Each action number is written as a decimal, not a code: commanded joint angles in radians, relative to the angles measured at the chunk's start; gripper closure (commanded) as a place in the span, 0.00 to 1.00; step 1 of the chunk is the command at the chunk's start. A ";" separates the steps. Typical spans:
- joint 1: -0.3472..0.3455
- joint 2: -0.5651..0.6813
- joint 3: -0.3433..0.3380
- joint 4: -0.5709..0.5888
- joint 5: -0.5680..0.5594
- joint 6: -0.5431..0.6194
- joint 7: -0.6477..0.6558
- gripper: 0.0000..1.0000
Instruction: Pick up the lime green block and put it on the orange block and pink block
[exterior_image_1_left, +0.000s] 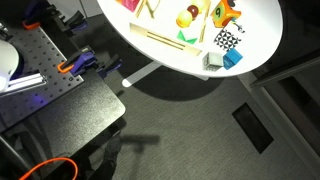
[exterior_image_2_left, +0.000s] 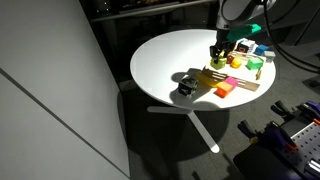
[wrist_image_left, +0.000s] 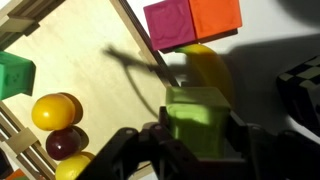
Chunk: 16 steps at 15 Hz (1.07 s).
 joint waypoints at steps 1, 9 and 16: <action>-0.011 -0.049 0.028 -0.052 -0.016 -0.032 -0.004 0.69; -0.003 -0.092 0.050 -0.153 -0.052 -0.023 -0.001 0.69; -0.006 -0.135 0.052 -0.233 -0.118 -0.005 0.003 0.69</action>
